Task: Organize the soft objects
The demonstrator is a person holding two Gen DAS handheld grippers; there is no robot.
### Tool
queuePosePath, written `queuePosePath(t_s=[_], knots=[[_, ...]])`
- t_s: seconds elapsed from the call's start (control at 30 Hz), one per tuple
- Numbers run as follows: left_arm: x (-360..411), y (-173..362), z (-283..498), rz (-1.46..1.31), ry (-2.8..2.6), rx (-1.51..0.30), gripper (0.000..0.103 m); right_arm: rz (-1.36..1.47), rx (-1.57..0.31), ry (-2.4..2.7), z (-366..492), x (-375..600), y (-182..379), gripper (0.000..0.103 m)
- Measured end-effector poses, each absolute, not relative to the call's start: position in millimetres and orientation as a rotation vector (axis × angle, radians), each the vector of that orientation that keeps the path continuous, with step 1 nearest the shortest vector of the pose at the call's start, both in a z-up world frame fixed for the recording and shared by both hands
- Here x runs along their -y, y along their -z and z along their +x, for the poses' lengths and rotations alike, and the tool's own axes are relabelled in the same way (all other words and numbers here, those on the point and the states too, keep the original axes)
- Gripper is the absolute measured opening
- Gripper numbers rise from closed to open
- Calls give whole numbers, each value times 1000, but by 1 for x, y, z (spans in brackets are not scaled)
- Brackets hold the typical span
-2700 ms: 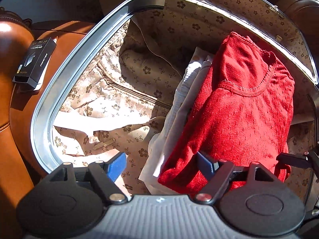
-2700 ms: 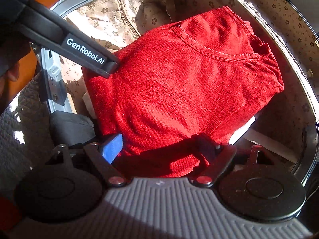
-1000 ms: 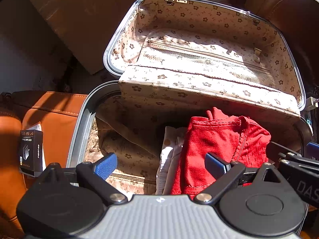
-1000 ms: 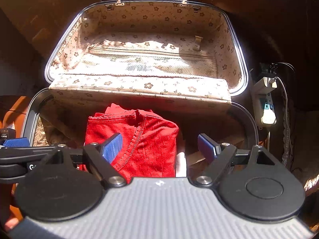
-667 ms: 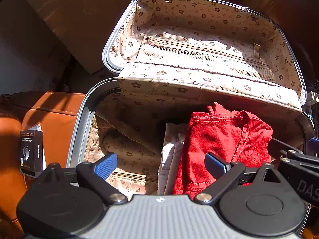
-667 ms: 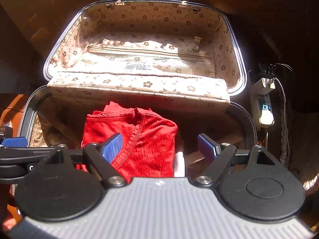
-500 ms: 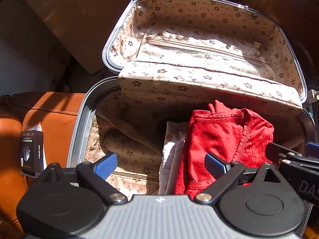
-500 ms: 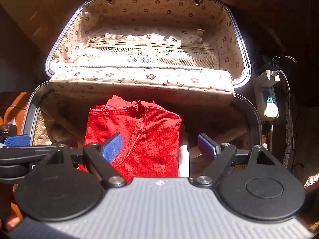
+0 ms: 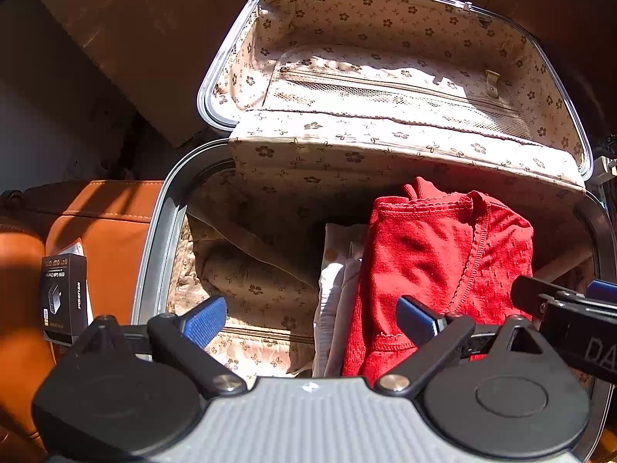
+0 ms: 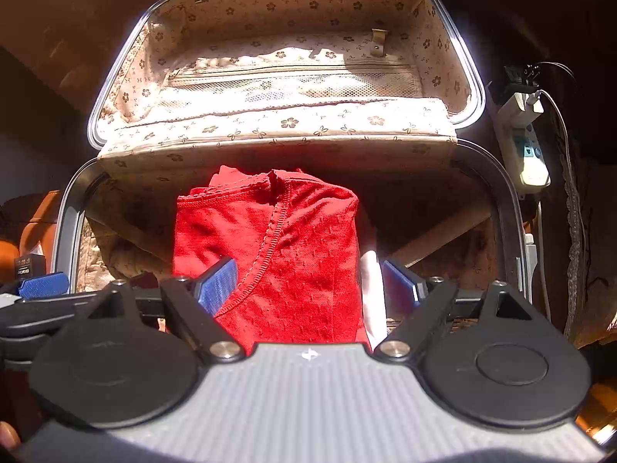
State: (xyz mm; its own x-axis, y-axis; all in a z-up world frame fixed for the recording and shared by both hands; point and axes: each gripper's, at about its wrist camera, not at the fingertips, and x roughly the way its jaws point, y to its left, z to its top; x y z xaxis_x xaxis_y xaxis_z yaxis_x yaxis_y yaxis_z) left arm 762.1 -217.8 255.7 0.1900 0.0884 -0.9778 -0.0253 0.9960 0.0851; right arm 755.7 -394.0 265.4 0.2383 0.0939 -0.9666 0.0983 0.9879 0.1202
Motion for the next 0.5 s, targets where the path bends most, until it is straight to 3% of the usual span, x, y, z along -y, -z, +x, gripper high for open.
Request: queuePosePath(t_s=[0.5], knots=[[218,-262,747,66,-80,-1363,98,77,-1289,7,740,387,-275,90]])
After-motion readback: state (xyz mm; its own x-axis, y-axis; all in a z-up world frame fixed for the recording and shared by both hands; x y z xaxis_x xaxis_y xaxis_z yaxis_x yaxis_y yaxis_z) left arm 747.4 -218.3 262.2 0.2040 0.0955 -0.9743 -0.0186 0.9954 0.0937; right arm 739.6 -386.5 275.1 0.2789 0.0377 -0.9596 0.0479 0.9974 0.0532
